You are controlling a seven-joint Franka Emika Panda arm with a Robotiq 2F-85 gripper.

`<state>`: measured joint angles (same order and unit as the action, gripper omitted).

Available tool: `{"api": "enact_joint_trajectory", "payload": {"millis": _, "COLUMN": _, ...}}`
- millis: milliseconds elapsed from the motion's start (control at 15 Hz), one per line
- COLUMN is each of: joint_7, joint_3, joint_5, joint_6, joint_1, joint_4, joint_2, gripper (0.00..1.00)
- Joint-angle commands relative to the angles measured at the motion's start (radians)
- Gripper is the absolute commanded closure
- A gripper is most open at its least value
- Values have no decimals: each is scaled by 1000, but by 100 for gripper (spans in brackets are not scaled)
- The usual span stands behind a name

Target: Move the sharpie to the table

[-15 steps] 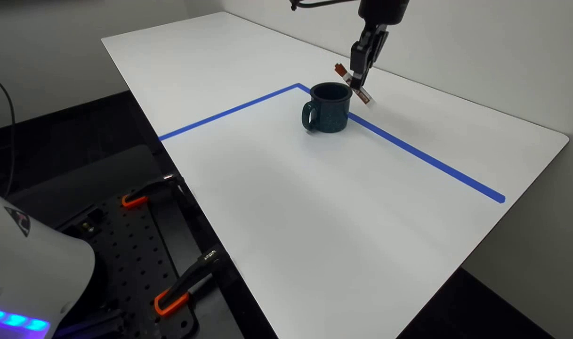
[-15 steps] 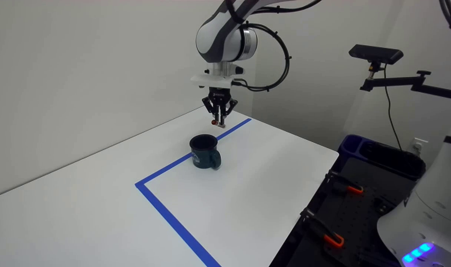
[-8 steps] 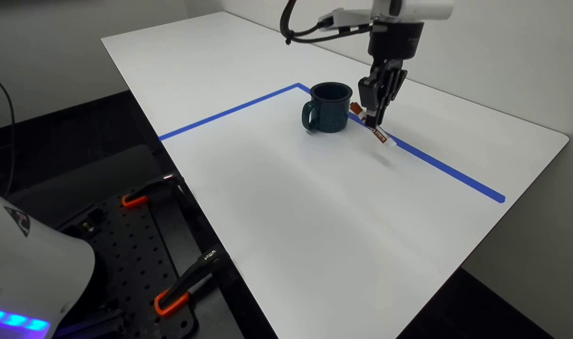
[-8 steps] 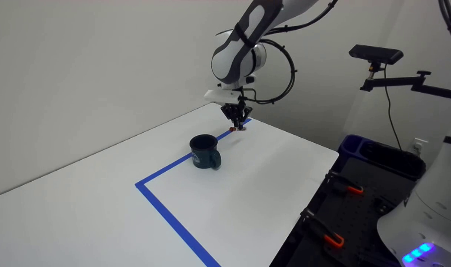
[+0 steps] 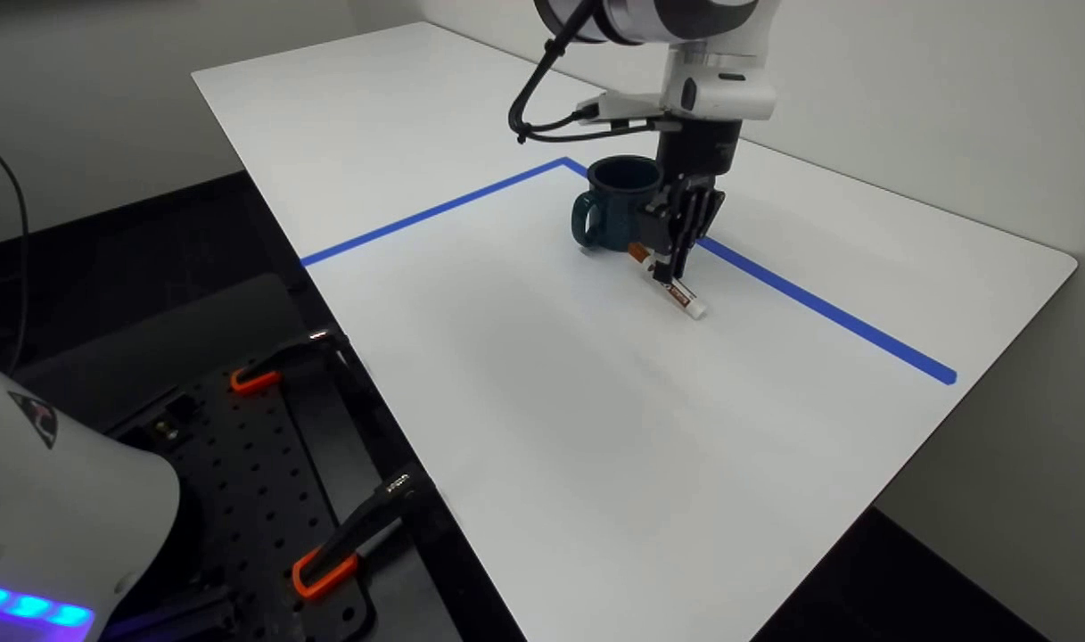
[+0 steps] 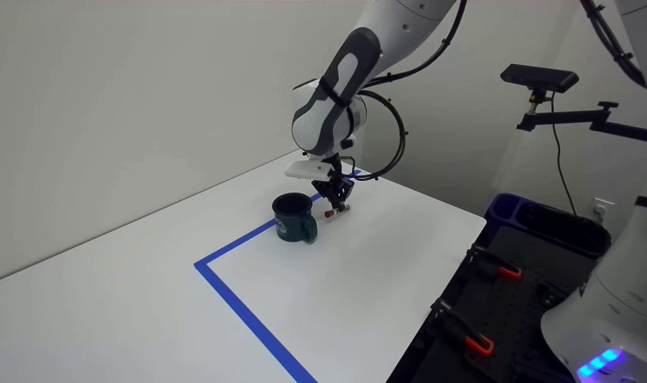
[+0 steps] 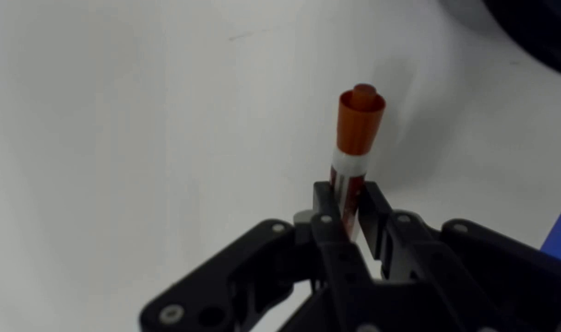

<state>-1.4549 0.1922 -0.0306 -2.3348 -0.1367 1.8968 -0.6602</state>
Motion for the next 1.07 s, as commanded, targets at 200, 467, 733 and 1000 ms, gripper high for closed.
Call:
{"api": "enact_joint_trajectory", "payload": {"millis": 200, "joint_7": -30, "joint_3": -5, "joint_5": 2, "joint_6": -9, "joint_1": 3, "joint_4": -66, "joint_2": -44, "gripper": 55}}
{"api": "enact_joint_trajectory", "payload": {"millis": 467, "joint_7": -25, "joint_3": -4, "joint_5": 10, "joint_6": -38, "joint_1": 9, "joint_4": -54, "joint_2": -21, "gripper": 26}}
{"api": "enact_joint_trajectory", "payload": {"millis": 733, "joint_7": -30, "joint_3": 16, "joint_5": -1, "joint_6": -74, "joint_1": 5, "joint_4": -20, "joint_2": 37, "gripper": 0}}
{"api": "enact_joint_trajectory", "payload": {"millis": 1000, "joint_7": -43, "joint_3": 50, "joint_5": -53, "joint_6": -74, "joint_1": -17, "joint_4": 1, "joint_2": 116, "gripper": 0}}
